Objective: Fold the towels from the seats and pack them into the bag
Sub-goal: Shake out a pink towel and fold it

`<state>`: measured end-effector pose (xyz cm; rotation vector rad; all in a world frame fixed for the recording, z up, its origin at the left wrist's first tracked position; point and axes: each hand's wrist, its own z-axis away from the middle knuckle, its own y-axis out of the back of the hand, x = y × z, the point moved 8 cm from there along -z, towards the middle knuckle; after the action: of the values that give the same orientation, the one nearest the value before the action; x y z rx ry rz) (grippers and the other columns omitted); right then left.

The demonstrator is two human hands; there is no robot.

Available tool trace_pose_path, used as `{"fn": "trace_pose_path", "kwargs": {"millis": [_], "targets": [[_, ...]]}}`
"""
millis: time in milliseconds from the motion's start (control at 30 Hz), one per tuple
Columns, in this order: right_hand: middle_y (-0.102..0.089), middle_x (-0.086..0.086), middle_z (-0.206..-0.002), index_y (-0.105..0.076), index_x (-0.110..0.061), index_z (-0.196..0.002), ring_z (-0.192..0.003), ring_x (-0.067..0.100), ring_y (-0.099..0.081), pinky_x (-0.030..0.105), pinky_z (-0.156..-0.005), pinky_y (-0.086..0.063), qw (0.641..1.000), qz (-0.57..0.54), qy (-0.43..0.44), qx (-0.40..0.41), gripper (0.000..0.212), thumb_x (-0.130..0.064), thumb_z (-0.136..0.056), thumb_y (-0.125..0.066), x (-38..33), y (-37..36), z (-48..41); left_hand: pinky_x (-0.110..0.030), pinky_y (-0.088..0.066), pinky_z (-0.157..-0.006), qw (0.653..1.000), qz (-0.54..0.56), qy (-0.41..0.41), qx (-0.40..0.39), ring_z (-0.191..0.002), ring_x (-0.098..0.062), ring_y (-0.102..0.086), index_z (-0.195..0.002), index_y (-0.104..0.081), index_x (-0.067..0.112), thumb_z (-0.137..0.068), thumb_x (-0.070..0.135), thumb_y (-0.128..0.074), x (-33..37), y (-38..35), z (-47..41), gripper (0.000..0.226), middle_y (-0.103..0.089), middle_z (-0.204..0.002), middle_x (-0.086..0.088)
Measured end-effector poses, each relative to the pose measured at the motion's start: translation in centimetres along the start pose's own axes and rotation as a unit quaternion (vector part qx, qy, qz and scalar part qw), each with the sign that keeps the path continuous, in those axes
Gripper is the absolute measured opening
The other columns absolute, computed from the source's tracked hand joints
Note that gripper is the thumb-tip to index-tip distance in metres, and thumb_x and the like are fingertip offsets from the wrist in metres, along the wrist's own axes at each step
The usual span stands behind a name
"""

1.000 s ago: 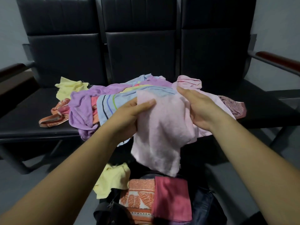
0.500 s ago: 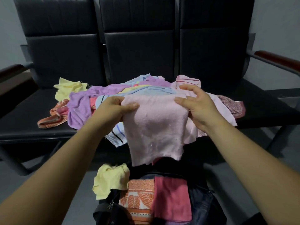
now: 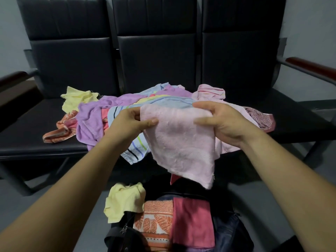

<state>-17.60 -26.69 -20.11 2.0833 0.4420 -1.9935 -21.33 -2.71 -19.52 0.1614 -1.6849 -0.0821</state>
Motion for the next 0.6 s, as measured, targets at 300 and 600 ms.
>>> {"fn": "trace_pose_path", "kwargs": {"millis": [300,600], "targets": [[-0.073,0.003,-0.091,-0.074,-0.024,-0.093,-0.087,0.014,-0.065,0.043,-0.081,-0.057,0.983,0.163,0.047,0.067,0.015,-0.009,-0.089,-0.074,-0.1,0.9,0.6,-0.033,-0.059,-0.084,0.998,-0.060,-0.019,0.018,-0.093,-0.018,-0.074,-0.100,-0.072,0.026,-0.088,0.022,-0.075,0.2,0.0,0.0,0.013,-0.078,-0.093,0.005],[-0.075,0.009,-0.103,-0.076,-0.018,-0.101,-0.104,0.025,-0.072,0.036,-0.094,-0.057,0.986,-0.011,0.054,0.157,0.019,-0.009,-0.086,-0.078,0.2,2.3,0.2,-0.054,-0.054,-0.093,0.993,-0.066,-0.040,0.084,-0.099,-0.034,-0.070,-0.106,-0.055,0.028,-0.070,0.044,-0.084,0.5,1.0,0.3,0.049,-0.073,-0.098,-0.019]]}}
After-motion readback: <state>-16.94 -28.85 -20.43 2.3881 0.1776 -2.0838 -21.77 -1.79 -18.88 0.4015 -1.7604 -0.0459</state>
